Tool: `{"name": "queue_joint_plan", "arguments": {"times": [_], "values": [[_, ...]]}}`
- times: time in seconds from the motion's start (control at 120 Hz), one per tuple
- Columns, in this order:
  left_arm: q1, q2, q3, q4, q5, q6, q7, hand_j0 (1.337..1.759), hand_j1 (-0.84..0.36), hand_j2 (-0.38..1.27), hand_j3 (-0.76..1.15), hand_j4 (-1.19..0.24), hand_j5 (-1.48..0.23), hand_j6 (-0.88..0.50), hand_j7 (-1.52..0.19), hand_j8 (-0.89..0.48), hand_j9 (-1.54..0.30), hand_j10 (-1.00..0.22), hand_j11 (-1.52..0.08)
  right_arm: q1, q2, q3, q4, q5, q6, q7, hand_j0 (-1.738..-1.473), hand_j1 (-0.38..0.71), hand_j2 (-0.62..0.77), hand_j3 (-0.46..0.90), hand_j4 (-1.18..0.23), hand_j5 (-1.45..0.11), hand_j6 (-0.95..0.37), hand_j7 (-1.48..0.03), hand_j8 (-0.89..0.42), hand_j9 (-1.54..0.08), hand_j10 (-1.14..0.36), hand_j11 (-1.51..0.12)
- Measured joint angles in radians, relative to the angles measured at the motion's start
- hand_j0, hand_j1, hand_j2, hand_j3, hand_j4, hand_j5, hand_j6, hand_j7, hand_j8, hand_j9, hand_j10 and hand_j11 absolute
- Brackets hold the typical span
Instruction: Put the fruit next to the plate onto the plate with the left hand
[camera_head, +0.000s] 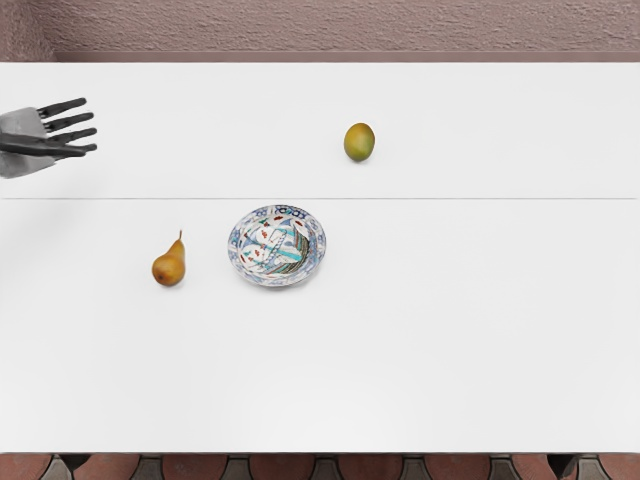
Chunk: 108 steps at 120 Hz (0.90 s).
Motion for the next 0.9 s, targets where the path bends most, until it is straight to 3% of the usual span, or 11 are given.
{"name": "queue_joint_plan", "arguments": {"times": [0.142, 0.358, 0.45, 0.625, 0.675, 0.767, 0.9], "values": [[-0.016, 0.005, 0.003, -0.018, 0.049, 0.0, 0.007, 1.658, 0.35, 0.0, 0.0, 0.0, 0.0, 0.0, 0.0, 0.0, 0.0, 0.0, 0.0, 0.0, 0.0, 0.003, -0.005, 0.0, 0.0, 0.001, -1.658, -0.33, 0.0, 0.0, -0.01, -0.02, -0.01, -0.02, -0.01, -0.02, -0.01, -0.02], [-0.043, -0.001, 0.004, -0.022, 0.11, 0.0, 0.098, 1.658, 0.35, 0.0, 0.0, 0.0, 0.0, 0.0, 0.0, 0.0, 0.0, 0.0, 0.0, -0.001, 0.0, 0.004, -0.011, 0.0, -0.001, 0.002, -1.658, -0.33, 0.0, 0.0, -0.01, -0.02, -0.01, -0.02, -0.01, -0.02, -0.01, -0.02], [-0.046, 0.011, 0.004, -0.023, 0.149, 0.0, 0.12, 1.658, 0.35, 0.0, 0.0, 0.0, 0.0, 0.0, 0.0, 0.0, 0.0, 0.0, 0.0, -0.001, 0.0, 0.004, -0.011, 0.0, -0.001, 0.002, -1.658, -0.33, 0.0, 0.0, -0.01, -0.02, -0.01, -0.02, -0.01, -0.02, -0.01, -0.02], [-0.167, 0.037, 0.069, -0.037, 0.181, 0.0, 0.131, 1.658, 0.35, 0.0, 0.0, 0.0, 0.0, 0.0, 0.0, 0.0, 0.0, 0.0, 0.0, -0.001, 0.0, 0.005, -0.012, 0.0, -0.001, 0.002, -1.658, -0.33, 0.0, 0.0, -0.01, -0.02, -0.01, -0.02, -0.01, -0.02, -0.01, -0.02], [-0.205, 0.086, 0.108, -0.08, 0.186, 0.0, 0.132, 1.658, 0.35, 0.0, 0.0, 0.0, 0.0, 0.0, 0.0, 0.0, 0.0, 0.0, 0.0, -0.001, 0.0, 0.005, -0.012, 0.0, -0.001, 0.002, -1.658, -0.33, 0.0, 0.0, -0.01, -0.02, -0.01, -0.02, -0.01, -0.02, -0.01, -0.02], [-0.239, 0.19, 0.16, -0.241, 0.191, -0.001, 0.132, 1.658, 0.35, 0.0, 0.0, 0.0, 0.0, 0.0, 0.0, 0.0, 0.0, 0.0, 0.0, -0.001, 0.0, 0.005, -0.012, 0.0, -0.001, 0.002, -1.658, -0.33, 0.0, 0.0, -0.01, -0.02, -0.01, -0.02, -0.01, -0.02, -0.01, -0.02], [-0.431, 0.213, 0.336, -0.448, 0.186, 0.035, 0.126, 1.658, 0.35, 0.0, 0.0, 0.0, 0.0, 0.0, 0.0, 0.0, 0.0, 0.0, 0.0, -0.001, 0.0, 0.005, -0.012, 0.0, -0.001, 0.002, -1.658, -0.33, 0.0, 0.0, -0.01, -0.02, -0.01, -0.02, -0.01, -0.02, -0.01, -0.02]]}}
